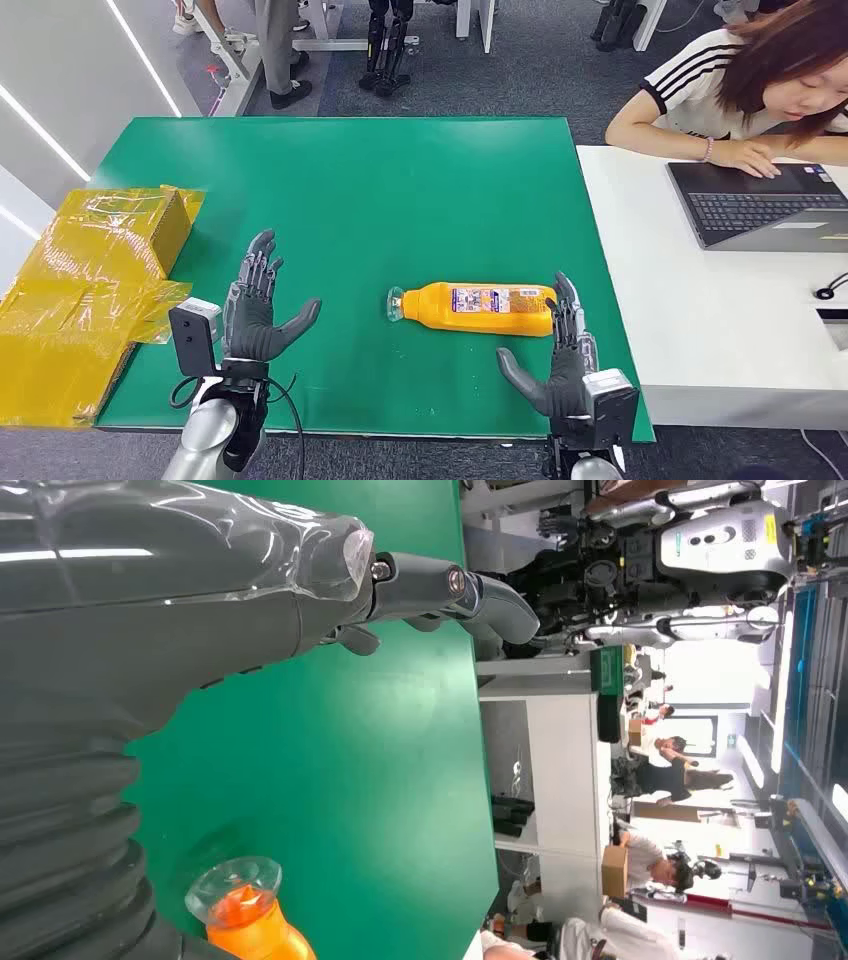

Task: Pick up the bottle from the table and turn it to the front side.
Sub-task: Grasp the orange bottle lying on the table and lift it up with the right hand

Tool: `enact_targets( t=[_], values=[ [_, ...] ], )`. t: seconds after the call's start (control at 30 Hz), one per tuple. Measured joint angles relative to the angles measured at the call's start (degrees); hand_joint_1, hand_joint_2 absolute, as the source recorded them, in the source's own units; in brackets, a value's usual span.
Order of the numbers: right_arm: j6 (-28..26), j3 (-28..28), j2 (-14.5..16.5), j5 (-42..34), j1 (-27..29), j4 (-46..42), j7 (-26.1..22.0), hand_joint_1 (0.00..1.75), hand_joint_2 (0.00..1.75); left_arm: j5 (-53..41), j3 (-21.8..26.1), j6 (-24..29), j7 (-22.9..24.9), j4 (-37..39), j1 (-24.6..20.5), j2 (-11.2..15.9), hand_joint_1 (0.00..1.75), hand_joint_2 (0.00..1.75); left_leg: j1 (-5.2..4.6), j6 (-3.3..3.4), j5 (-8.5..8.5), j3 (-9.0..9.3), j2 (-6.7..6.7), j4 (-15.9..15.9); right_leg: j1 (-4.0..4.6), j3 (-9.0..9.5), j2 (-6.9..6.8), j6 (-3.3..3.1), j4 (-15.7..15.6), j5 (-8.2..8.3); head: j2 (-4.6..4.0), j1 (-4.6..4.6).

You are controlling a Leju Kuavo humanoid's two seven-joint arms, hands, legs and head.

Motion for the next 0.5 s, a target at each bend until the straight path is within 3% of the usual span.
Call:
enact_targets(
  t=[0.23, 0.5],
  values=[
    [-1.31, 0.01, -0.04, 2.57, 0.3, -0.26, 0.16, 0.0, 1.75, -0.13, 0.0, -0.31, 0.01, 0.0, 0.0, -0.05, 0.0, 1.75, 0.0, 0.0, 0.0, 0.0, 0.0, 0.0, 0.0, 0.0, 0.0, 0.0, 0.0, 0.0, 0.01, 0.0],
    [-4.58, -0.22, -2.32, 22.02, 0.18, -2.74, 7.78, 0.0, 1.75, -2.05, -0.09, -1.75, 0.7, -0.01, 0.04, -1.1, 0.0, 1.75, -0.01, 0.0, 0.0, -0.01, 0.0, 0.02, -0.01, 0.0, 0.0, 0.0, -0.01, 0.0, 0.01, -0.01]
  ],
)
